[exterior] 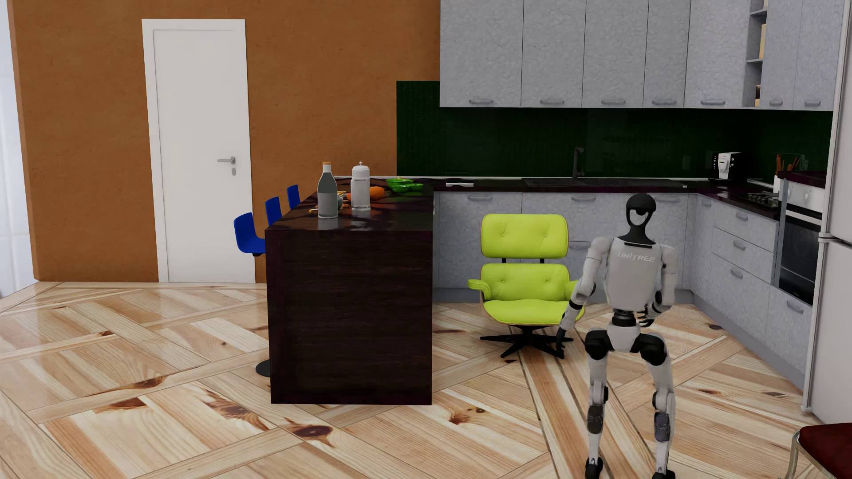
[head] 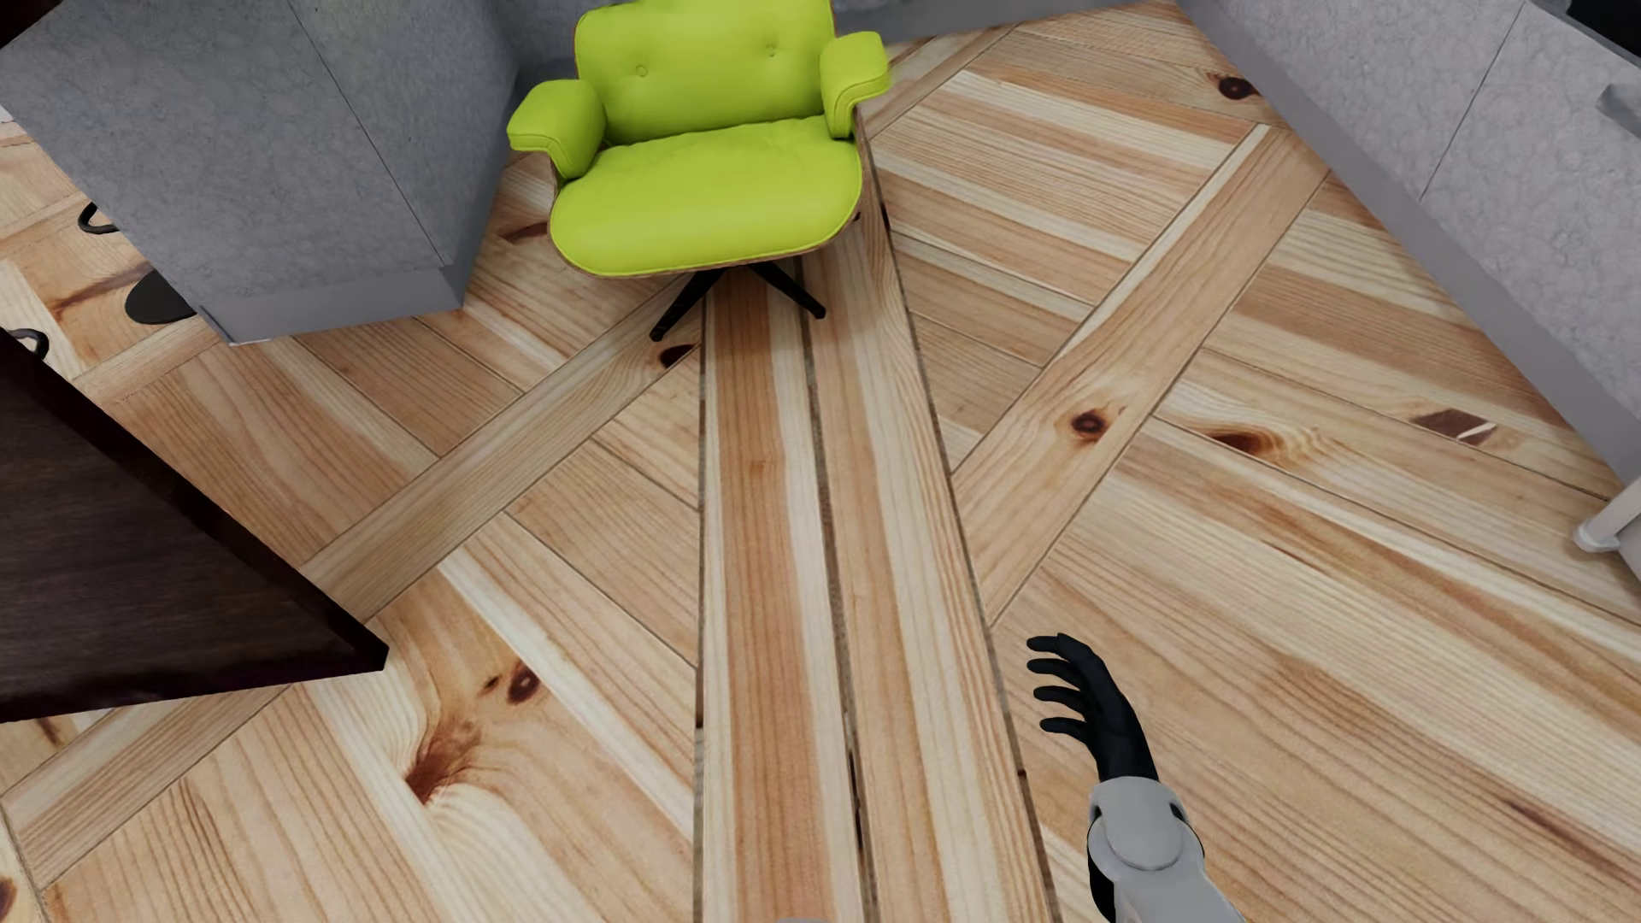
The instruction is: Go to the lime armchair
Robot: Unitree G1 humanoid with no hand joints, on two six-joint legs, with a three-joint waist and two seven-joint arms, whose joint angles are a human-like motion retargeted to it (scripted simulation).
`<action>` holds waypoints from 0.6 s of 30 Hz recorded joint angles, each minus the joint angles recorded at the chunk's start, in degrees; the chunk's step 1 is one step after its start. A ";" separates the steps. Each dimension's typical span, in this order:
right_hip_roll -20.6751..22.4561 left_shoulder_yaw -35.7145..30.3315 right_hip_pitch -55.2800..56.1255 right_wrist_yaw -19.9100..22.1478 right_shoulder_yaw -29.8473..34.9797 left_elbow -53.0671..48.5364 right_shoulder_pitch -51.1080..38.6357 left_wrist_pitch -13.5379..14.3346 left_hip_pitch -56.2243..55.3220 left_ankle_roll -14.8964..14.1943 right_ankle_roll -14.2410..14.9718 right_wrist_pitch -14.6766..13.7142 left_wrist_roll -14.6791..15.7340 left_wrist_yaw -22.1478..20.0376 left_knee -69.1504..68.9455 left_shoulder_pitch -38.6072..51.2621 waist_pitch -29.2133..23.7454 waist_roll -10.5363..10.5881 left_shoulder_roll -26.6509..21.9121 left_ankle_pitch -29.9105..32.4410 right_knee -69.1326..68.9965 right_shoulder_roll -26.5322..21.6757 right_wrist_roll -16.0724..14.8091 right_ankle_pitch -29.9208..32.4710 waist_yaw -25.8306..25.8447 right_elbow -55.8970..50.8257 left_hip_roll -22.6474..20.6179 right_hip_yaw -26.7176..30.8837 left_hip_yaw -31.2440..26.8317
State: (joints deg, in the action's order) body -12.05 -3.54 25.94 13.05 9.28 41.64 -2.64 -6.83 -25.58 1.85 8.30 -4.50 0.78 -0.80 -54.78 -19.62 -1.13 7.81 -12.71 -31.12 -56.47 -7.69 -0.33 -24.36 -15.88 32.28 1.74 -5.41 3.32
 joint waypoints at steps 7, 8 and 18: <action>2.50 0.26 -5.31 -9.09 -7.52 -5.82 12.85 1.49 -1.27 4.99 -0.60 7.28 7.90 3.60 -16.77 8.20 -1.18 -5.53 4.86 6.84 5.87 -6.47 1.98 -7.35 4.52 3.44 -1.11 1.28 -1.27; 1.71 0.91 -7.33 -6.95 -6.23 -8.22 8.71 1.05 -3.68 5.18 0.48 9.86 6.64 5.25 -11.48 6.14 -1.69 -4.85 4.29 5.98 3.88 -4.03 -0.04 -6.62 2.82 -0.76 -0.17 -0.44 1.78; 11.47 3.47 7.49 -3.94 -9.29 -6.19 3.79 -3.38 -10.43 -1.28 -3.34 1.53 -5.54 0.81 -15.74 2.24 -4.41 -4.95 4.14 5.86 7.68 -4.79 2.68 6.68 5.00 1.69 -2.56 5.73 -6.42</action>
State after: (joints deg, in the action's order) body -0.58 -0.07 33.43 9.11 -0.01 35.45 1.15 -10.22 -36.01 0.57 4.96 -2.96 -4.76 0.01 -70.52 -17.37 -5.54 2.86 -8.57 -25.26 -48.79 -12.48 2.35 -17.68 -10.88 33.97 -0.82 0.32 -3.10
